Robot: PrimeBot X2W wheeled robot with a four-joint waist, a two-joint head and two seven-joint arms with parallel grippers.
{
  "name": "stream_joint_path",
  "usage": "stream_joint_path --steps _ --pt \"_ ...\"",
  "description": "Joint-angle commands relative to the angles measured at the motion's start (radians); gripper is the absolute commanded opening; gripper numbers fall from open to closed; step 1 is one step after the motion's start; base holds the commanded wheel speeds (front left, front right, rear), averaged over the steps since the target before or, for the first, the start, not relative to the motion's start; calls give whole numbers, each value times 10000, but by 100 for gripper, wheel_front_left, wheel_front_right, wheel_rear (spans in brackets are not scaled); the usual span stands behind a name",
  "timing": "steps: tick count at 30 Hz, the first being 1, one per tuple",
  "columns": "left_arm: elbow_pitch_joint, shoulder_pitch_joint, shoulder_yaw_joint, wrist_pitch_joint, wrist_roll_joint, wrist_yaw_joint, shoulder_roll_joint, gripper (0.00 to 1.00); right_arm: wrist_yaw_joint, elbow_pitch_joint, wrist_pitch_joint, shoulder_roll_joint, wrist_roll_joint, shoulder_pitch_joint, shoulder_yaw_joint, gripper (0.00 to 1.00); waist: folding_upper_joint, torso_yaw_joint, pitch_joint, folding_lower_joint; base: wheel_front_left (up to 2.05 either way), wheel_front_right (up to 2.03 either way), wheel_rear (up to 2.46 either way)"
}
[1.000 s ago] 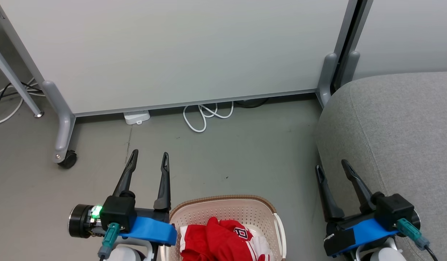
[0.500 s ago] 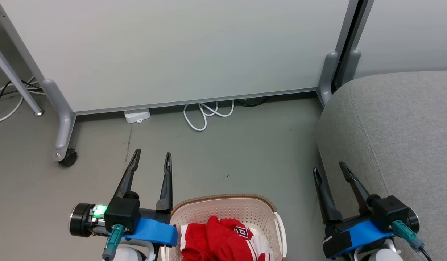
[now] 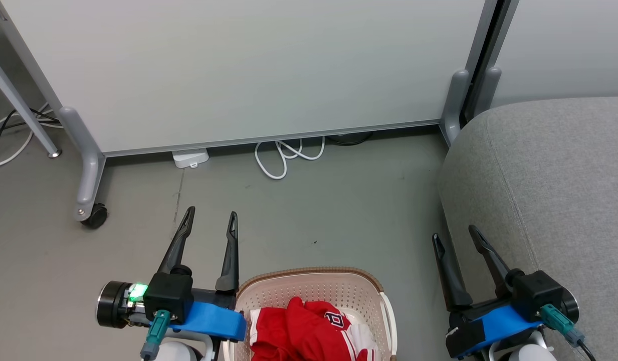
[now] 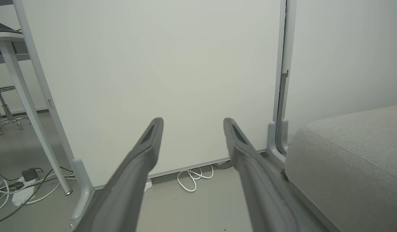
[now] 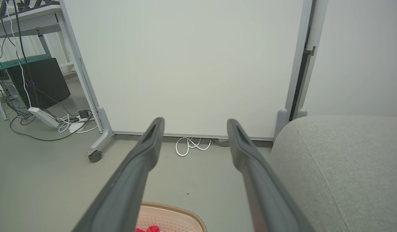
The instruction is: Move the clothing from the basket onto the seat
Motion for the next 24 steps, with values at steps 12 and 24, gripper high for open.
stream_joint_path --steps 12,24 --pt "665 -806 -439 -37 97 -532 -12 100 22 -87 -48 -54 -26 -394 -44 100 0 -178 504 0 0 0 0" --pt "2653 -2461 -1633 -37 418 -1134 483 100 22 -340 -46 -53 -173 -1083 -143 100 0 -798 1880 0 0 0 0"
